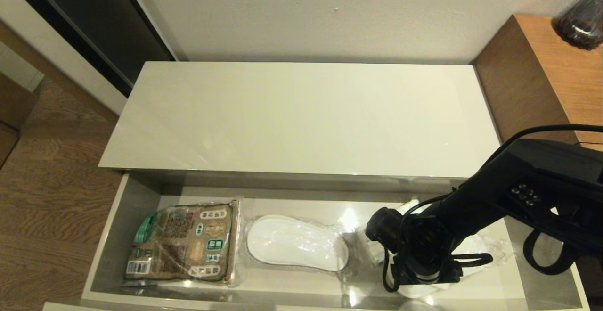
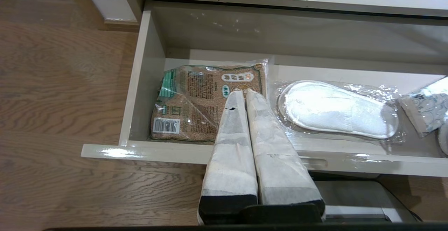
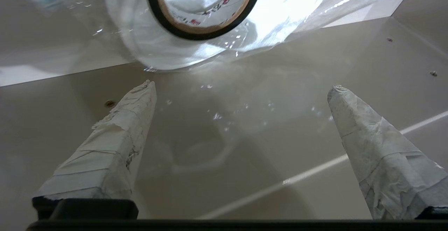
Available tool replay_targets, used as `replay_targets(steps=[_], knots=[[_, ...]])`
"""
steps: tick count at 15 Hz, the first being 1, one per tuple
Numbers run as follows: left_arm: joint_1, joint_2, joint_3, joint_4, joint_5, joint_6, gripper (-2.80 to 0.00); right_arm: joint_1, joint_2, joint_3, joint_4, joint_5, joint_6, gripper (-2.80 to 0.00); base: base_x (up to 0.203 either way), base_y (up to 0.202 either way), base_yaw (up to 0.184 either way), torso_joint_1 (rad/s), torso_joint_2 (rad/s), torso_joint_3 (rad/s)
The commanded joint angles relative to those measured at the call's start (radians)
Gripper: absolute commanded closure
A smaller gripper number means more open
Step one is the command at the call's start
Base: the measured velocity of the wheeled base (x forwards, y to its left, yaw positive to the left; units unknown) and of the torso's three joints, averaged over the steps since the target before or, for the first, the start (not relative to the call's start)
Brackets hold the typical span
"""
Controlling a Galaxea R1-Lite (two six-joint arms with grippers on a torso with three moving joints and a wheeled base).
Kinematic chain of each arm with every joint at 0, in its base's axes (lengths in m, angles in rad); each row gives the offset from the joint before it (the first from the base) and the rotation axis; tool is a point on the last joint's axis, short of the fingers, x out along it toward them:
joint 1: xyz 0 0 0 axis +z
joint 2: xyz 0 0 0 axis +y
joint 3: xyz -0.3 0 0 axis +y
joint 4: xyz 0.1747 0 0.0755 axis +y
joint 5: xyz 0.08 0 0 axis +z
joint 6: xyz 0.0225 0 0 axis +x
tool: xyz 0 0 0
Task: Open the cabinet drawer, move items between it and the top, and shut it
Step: Take out the adhesive tape from the drawer
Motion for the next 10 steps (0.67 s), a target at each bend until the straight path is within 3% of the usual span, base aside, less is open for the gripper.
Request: replay_targets(steps=[1, 10], knots=[[0.000, 0.002, 0.000, -0.002, 0.000, -0.001, 0.00, -0.018, 0.045, -0.006, -0.030, -0.003, -0.032, -2.80, 0.000, 0.000, 0.000, 0.000, 0.00, 0.000], [0.000, 0.002, 0.000, -0.001, 0.000, -0.001, 0.00, -0.086, 0.144, -0.081, -0.138, -0.002, -0.186, -2.80, 0.000, 0.000, 0.000, 0.000, 0.00, 0.000]])
